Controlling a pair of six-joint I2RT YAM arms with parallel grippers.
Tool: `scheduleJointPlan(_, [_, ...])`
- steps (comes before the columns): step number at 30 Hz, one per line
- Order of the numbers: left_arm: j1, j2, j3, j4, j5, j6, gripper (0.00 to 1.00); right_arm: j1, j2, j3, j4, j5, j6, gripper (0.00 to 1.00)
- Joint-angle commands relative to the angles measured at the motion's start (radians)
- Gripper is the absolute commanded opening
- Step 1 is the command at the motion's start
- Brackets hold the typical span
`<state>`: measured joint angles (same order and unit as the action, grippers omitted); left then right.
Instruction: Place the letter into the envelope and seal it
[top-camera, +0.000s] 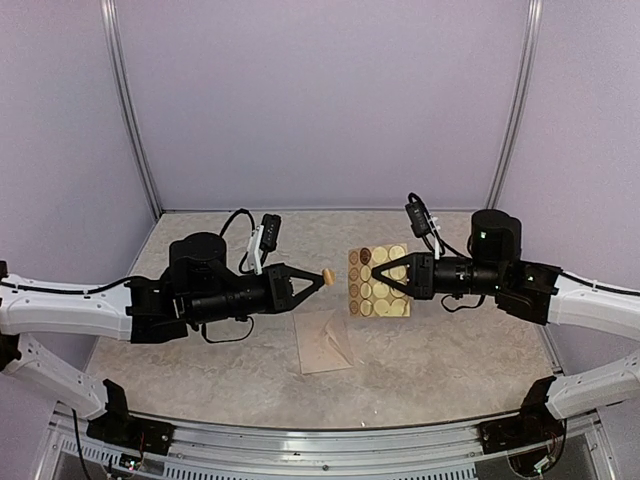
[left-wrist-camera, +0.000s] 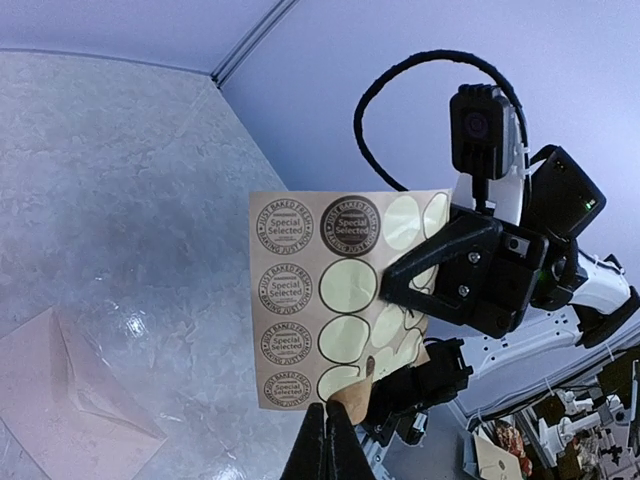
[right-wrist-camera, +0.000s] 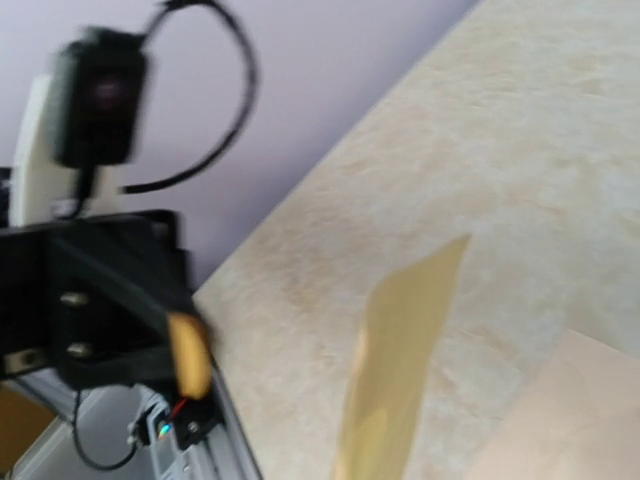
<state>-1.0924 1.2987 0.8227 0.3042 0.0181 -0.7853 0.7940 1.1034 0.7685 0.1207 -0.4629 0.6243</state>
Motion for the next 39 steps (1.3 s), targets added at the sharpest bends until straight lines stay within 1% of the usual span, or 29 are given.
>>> scheduleJointPlan(1, [0.015,-0.048,-0.022,-0.001,0.020,0.030,0.00,-0.040,-0.035,-0.048,0.012,0.052,0.053,0.00])
scheduleJointPlan(3, [0.021,-0.055,-0.024,0.001,0.048,0.048,0.00,-0.082,-0.037,-0.082,0.012,0.068,0.081,0.00])
scheduleJointPlan(7, [0.022,-0.076,-0.031,0.015,0.108,0.089,0.00,-0.225,-0.006,-0.191,-0.005,0.097,0.122,0.00])
scheduleJointPlan(10, [0.023,-0.099,-0.033,0.014,0.142,0.121,0.00,-0.331,0.063,-0.245,-0.026,0.096,0.095,0.00])
scheduleJointPlan(12, [0.023,-0.113,-0.030,0.010,0.165,0.138,0.00,-0.380,0.127,-0.258,-0.038,0.095,0.071,0.00])
scheduleJointPlan(14, [0.024,-0.123,-0.027,0.003,0.179,0.150,0.00,-0.405,0.196,-0.241,-0.095,0.124,0.038,0.02])
scheduleJointPlan(15, [0.024,-0.126,-0.026,0.000,0.183,0.154,0.00,-0.414,0.229,-0.221,-0.145,0.157,0.029,0.09])
scheduleJointPlan(17, [0.023,-0.132,-0.025,0.002,0.195,0.159,0.00,-0.428,0.272,-0.178,-0.248,0.235,0.021,0.30])
scheduleJointPlan(19, [0.022,-0.137,-0.022,0.005,0.206,0.164,0.00,-0.429,0.276,-0.137,-0.344,0.341,0.019,0.52])
scheduleJointPlan(20, [0.021,-0.139,-0.020,0.007,0.210,0.167,0.00,-0.429,0.265,-0.119,-0.386,0.395,0.019,0.61])
scheduleJointPlan(22, [0.020,-0.143,-0.016,0.013,0.218,0.175,0.00,-0.429,0.223,-0.091,-0.452,0.479,0.018,0.75])
scheduleJointPlan(23, [0.019,-0.146,-0.014,0.014,0.224,0.178,0.00,-0.429,0.199,-0.076,-0.482,0.518,0.019,0.81])
scheduleJointPlan(24, [0.019,-0.147,-0.011,0.016,0.228,0.181,0.00,-0.429,0.177,-0.062,-0.507,0.546,0.018,0.84])
scheduleJointPlan(27, [0.018,-0.146,-0.002,0.018,0.243,0.192,0.00,-0.429,0.093,-0.030,-0.540,0.563,-0.003,0.85])
scheduleJointPlan(29, [0.016,-0.141,0.003,0.024,0.258,0.196,0.00,-0.426,0.019,-0.034,-0.502,0.467,-0.044,0.85])
scheduleJointPlan(31, [0.015,-0.137,0.007,0.039,0.275,0.197,0.00,-0.421,-0.046,-0.047,-0.399,0.267,-0.087,0.86])
scheduleJointPlan(33, [0.014,-0.130,0.007,0.056,0.290,0.198,0.00,-0.409,-0.092,-0.073,-0.242,0.004,-0.084,0.84])
scheduleJointPlan(35, [0.013,-0.123,0.009,0.068,0.301,0.198,0.00,-0.362,-0.115,-0.104,-0.018,-0.192,-0.020,0.83])
scheduleJointPlan(37, [0.012,-0.117,0.009,0.074,0.312,0.197,0.00,-0.290,-0.114,-0.105,0.115,-0.298,0.028,0.84])
scheduleJointPlan(39, [0.011,-0.111,0.009,0.084,0.325,0.194,0.00,-0.199,-0.091,-0.066,0.165,-0.336,0.030,0.85])
